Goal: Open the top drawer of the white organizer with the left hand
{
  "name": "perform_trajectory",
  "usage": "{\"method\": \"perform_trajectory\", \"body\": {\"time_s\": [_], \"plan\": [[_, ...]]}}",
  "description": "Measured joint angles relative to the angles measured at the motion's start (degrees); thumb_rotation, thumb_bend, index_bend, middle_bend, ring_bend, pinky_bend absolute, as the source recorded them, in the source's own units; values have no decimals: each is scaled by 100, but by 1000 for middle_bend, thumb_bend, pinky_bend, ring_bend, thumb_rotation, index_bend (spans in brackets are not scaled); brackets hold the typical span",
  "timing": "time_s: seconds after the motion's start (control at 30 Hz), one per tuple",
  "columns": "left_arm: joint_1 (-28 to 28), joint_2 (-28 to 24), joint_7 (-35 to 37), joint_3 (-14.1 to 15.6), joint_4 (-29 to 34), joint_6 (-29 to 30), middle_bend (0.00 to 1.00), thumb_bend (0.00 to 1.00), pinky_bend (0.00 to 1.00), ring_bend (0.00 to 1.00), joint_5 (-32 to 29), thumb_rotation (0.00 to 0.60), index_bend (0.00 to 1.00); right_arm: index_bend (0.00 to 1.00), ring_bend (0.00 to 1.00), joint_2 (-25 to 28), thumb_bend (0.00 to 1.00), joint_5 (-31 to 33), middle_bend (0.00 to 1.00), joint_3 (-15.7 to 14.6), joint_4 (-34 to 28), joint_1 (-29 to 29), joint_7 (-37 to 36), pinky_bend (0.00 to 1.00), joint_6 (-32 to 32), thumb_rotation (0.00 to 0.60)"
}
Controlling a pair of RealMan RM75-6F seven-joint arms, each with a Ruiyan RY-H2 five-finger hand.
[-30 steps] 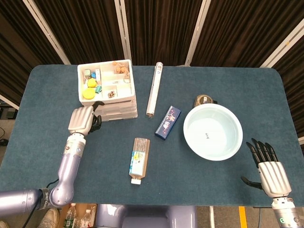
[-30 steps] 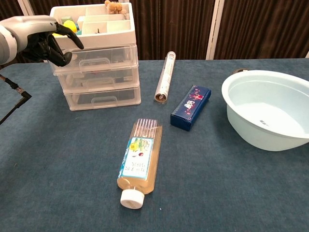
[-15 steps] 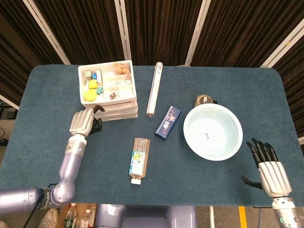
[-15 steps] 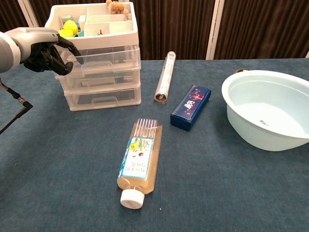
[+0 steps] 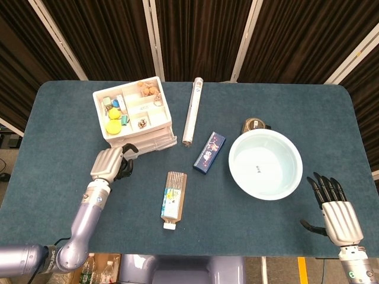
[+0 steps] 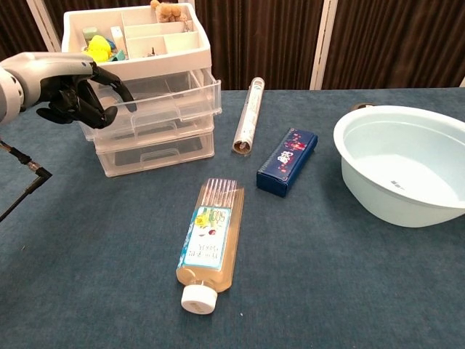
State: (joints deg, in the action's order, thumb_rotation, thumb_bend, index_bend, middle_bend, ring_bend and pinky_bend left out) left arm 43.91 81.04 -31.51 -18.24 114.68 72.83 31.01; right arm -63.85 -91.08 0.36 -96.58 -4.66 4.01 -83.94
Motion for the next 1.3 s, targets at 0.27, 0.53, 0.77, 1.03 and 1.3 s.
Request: {"method": "perform_trajectory", "body": {"time_s": [0.27, 0.53, 0.77, 1.03, 1.3], "plan": [[-87, -67, 150, 119, 241, 30, 1000, 630, 1000, 1000, 284, 600, 345, 0, 0, -5, 74, -1, 0, -1, -2, -1, 13, 0, 2, 600], [-165, -157, 269, 281, 542, 33, 1000, 631, 1000, 1000, 578, 600, 347, 0, 0, -4, 75, -10, 0, -3, -4, 2, 11, 0, -6, 600], [-173, -240, 263, 411, 786, -13, 1000, 631, 1000, 1000, 722, 600, 347, 0, 0, -4, 74, -10, 0, -3, -6, 2, 11, 0, -5, 600], [-191, -297, 270, 529, 857, -10, 1000, 540, 1000, 994, 868, 600, 206, 0, 0, -3, 75, -12, 0, -5, -6, 1, 11, 0, -3, 600], [-260, -356, 65, 741, 689, 220, 893, 154, 938, 883, 1363, 600, 71, 0, 0, -4, 74, -4, 0, -5, -5, -1, 14, 0, 7, 600]]}}
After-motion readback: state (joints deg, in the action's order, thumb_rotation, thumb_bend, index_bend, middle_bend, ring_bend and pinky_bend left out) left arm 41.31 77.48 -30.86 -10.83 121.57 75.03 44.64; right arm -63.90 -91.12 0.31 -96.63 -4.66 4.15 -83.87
